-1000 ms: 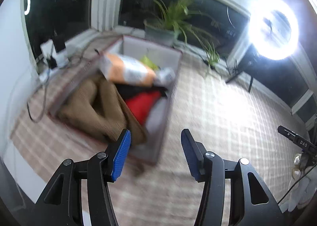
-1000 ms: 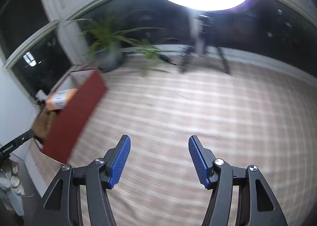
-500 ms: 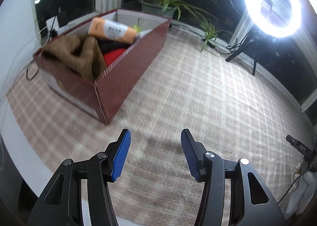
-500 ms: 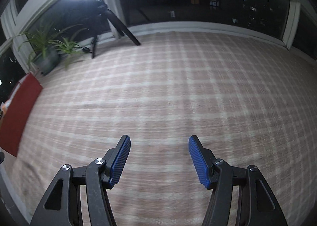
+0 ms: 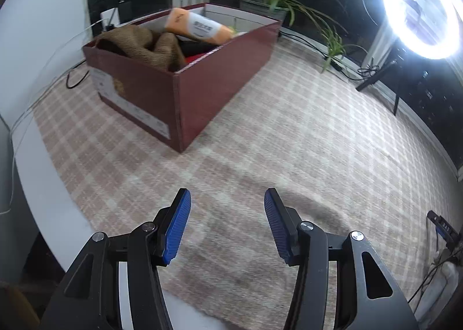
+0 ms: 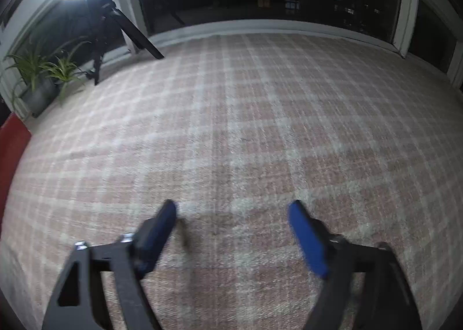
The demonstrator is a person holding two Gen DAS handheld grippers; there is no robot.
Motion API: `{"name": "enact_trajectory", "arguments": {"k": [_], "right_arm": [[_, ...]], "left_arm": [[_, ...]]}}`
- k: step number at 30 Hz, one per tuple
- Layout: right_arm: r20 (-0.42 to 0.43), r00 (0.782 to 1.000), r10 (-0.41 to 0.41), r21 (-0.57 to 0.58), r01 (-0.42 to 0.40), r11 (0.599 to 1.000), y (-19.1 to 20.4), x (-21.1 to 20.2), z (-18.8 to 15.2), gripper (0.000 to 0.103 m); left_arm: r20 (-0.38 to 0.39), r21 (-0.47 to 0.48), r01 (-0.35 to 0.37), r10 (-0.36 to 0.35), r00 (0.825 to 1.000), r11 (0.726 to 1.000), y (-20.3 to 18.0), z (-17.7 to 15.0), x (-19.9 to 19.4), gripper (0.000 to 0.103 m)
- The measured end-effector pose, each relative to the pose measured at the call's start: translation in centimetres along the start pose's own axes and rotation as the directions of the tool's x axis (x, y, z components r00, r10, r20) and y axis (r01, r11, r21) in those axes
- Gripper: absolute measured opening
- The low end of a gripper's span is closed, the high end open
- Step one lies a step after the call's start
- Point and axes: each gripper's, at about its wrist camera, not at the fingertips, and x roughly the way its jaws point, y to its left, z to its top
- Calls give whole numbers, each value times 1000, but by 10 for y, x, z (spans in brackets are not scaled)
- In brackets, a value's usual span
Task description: Organize soft objects
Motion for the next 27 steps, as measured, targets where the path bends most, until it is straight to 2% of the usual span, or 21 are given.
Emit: {"name": "enact_trajectory", "arguments": {"k": [3,6,7,9,27], "right_arm": [[4,999,-41,-38,41,998,4,1,-3,87],[8,995,-103,-52,103,993,8,4,-1,103],[4,994,-110,-43,110,993,7,5,0,103],[-4,997,-75,-1,75,997,1,6,0,103],[2,997,-83,-4,83,997,5,6,-2,103]], "left_arm": [[-9,-19,1,-2,1000,1000,10,-2,3,51],[-10,-40,1,-1,1000,999,20,-3,5,51],[-11,-46,0,-1,1000,999,23,-4,6,51],[-16,-53,1,-2,1000,999,27,-5,7,51],[-32,-80,34,-37,999,996,48,-7,15,51]]}}
